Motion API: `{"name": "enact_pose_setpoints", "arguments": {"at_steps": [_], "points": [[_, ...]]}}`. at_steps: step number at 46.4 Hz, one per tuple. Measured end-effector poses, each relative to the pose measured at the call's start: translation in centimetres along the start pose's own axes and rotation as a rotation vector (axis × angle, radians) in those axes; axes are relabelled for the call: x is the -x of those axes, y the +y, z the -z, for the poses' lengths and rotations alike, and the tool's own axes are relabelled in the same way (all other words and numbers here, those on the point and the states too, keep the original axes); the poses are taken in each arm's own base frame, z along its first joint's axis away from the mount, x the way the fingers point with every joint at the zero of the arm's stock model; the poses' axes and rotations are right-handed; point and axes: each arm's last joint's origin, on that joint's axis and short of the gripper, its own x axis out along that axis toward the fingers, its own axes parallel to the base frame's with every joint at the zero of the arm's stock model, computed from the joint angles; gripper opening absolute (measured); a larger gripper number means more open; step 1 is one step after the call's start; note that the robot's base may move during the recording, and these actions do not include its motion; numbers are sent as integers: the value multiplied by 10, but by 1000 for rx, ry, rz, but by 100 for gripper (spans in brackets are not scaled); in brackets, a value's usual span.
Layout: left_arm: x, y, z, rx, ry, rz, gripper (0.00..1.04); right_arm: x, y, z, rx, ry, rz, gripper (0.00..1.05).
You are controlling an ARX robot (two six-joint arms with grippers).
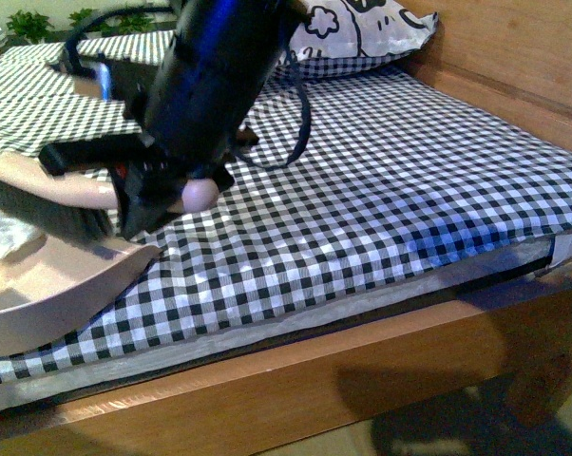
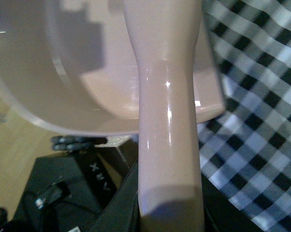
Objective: Clean up trash
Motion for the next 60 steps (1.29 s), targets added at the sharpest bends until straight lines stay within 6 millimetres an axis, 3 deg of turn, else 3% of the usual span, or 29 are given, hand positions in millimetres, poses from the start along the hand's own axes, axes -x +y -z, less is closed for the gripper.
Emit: {"name": "enact_pose_setpoints", "arguments": {"at_steps": [4, 8, 20, 25, 30, 37, 41, 48, 60], "points": [[0, 0, 0, 0, 0, 0, 27, 35, 4, -3, 49, -52, -13, 19], [0, 0, 0, 0, 0, 0, 27, 74, -10, -1, 63, -109, 122, 19], [-1, -1, 1, 22, -51, 1, 27, 101, -72, 44, -139, -216, 467, 19], [2, 4, -3, 151, -213, -101, 27, 142, -75, 65, -241, -347, 507, 19], [18, 12, -13, 318, -275, -230, 27, 209, -60, 88, -326, -506, 541, 19], [41, 12, -25, 475, -337, -360, 27, 279, -28, 116, -390, -661, 575, 19], [55, 6, -33, 496, -382, -405, 27, 295, -14, 124, -402, -700, 572, 19], [95, -22, -52, 488, -499, -470, 27, 333, 41, 151, -395, -810, 553, 19], [142, -58, -59, 464, -626, -515, 27, 361, 94, 170, -366, -931, 583, 19]]}}
